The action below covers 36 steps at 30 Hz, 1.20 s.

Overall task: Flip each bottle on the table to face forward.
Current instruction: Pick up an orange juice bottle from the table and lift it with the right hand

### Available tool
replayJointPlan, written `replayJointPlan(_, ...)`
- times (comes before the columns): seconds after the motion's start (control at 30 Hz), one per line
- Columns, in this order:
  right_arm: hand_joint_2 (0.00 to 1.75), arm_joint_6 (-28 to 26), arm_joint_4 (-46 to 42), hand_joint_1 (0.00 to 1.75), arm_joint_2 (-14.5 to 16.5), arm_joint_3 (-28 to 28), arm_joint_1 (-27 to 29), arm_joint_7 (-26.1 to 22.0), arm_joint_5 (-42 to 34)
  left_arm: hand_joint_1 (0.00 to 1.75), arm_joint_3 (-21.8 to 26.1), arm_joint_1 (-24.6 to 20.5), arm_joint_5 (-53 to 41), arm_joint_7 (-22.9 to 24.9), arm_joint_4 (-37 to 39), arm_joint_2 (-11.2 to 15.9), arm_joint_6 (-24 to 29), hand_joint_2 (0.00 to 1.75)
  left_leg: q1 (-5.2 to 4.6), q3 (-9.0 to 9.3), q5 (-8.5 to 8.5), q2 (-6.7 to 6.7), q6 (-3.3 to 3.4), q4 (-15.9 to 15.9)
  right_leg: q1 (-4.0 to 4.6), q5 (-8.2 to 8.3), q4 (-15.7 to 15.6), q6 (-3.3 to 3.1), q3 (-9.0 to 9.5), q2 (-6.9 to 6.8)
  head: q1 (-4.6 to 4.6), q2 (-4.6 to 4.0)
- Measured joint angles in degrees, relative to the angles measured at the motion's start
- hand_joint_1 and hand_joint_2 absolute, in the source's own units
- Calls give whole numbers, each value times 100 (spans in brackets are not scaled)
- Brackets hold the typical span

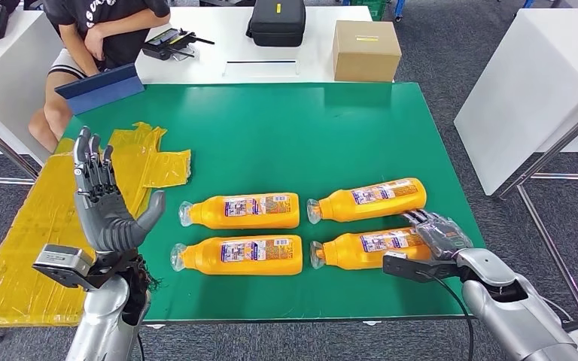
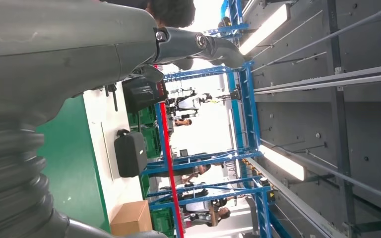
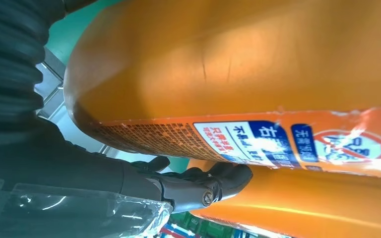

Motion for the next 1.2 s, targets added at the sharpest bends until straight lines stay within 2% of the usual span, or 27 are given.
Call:
replayJointPlan(0.1, 175, 1, -1, 0, -24, 69, -10, 0, -6, 0, 2, 8, 4, 0, 0, 0, 12, 175, 0, 2, 0, 0, 0, 0, 0, 0, 0, 0, 1, 0, -1, 0)
replayJointPlan(0.13, 175, 3, -2, 12, -34, 95, -10, 0, -9, 0, 2, 9, 11, 0, 0, 0, 12, 175, 0, 3, 0, 0, 0, 0, 0, 0, 0, 0, 1, 0, 0, 0)
replayJointPlan(0.23, 175, 37, -21, 120, -60, 174, -8, 3, -12, 0, 3, 9, 37, 0, 0, 0, 12, 175, 0, 6, -1, 2, 0, 0, 0, 0, 0, 0, 3, 2, 1, 0)
replayJointPlan(0.27, 175, 59, -38, 149, -72, 202, -4, 7, -11, 0, 4, 9, 41, 1, 0, 0, 12, 175, 0, 8, -2, 3, 0, 0, 0, 0, 0, 0, 4, 4, 0, 0)
replayJointPlan(0.3, 175, 80, -58, 157, -88, 235, 1, 11, -11, 0, 5, 9, 43, 1, 0, 0, 11, 175, 0, 10, -3, 4, -1, 0, 0, 0, -1, 0, 5, 6, 0, 0)
replayJointPlan(0.93, 175, 101, -415, 158, -179, 342, 268, 124, -22, 0, 8, 7, 50, 13, 20, -5, -31, 175, 3, 39, -12, 8, -4, 0, 3, -3, -1, -3, 27, 12, -1, 0)
replayJointPlan(1.2, 175, 96, -450, 174, -181, 341, 294, 126, -22, 0, 8, 6, 50, 14, 27, -7, -32, 175, 3, 38, -13, 8, -4, -1, 3, -4, -1, -3, 27, 12, -1, 0)
